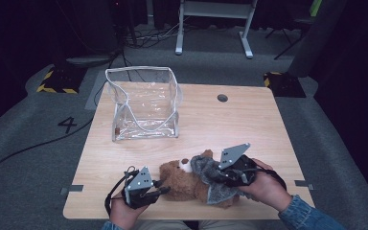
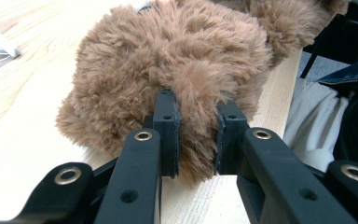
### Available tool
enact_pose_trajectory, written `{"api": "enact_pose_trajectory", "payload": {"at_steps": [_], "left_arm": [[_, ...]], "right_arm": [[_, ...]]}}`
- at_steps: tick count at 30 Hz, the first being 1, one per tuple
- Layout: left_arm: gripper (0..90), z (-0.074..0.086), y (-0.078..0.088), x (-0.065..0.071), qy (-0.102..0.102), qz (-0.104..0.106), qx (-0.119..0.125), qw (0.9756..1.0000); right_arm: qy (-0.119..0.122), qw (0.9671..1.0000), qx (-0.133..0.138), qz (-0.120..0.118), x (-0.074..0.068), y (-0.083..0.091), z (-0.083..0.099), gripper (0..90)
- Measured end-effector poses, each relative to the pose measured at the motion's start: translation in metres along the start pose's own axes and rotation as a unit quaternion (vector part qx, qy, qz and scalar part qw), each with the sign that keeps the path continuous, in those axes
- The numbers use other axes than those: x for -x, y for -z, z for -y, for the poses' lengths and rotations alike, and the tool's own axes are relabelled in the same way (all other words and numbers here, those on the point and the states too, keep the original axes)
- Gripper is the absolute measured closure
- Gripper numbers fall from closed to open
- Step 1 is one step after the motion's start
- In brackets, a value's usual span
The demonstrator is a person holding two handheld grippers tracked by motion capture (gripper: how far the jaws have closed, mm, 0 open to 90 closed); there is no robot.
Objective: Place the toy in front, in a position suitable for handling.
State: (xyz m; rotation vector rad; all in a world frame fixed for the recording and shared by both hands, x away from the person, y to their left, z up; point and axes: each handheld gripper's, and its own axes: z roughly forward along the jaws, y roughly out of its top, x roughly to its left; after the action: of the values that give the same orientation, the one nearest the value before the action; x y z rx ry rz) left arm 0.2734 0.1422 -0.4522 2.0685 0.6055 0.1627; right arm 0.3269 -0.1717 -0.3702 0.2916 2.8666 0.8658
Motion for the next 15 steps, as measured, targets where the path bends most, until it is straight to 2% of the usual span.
{"api": "enact_pose_trajectory", "payload": {"at_steps": [1,2,9,14,15], "left_arm": [[75.3,0.000,0.000,0.000,0.000,0.000,0.000,1.0000],[75.3,0.000,0.000,0.000,0.002,0.002,-0.001,1.0000],[75.3,0.001,-0.001,0.002,-0.002,-0.001,-0.001,1.0000],[75.3,0.001,-0.001,0.002,-0.004,0.000,0.000,1.0000],[75.3,0.001,-0.001,0.002,-0.001,0.004,-0.001,1.0000]], "right_arm": [[0.000,1.0000,0.000,0.000,0.000,0.000,0.000,76.6],[-0.009,0.9999,0.004,0.000,-0.001,0.006,0.008,76.6],[-0.025,0.9996,0.009,0.012,-0.004,0.019,0.036,76.5],[-0.048,0.9987,0.002,0.020,-0.007,0.031,0.066,76.6],[-0.048,0.9987,0.002,0.020,-0.007,0.031,0.066,76.6]]}}
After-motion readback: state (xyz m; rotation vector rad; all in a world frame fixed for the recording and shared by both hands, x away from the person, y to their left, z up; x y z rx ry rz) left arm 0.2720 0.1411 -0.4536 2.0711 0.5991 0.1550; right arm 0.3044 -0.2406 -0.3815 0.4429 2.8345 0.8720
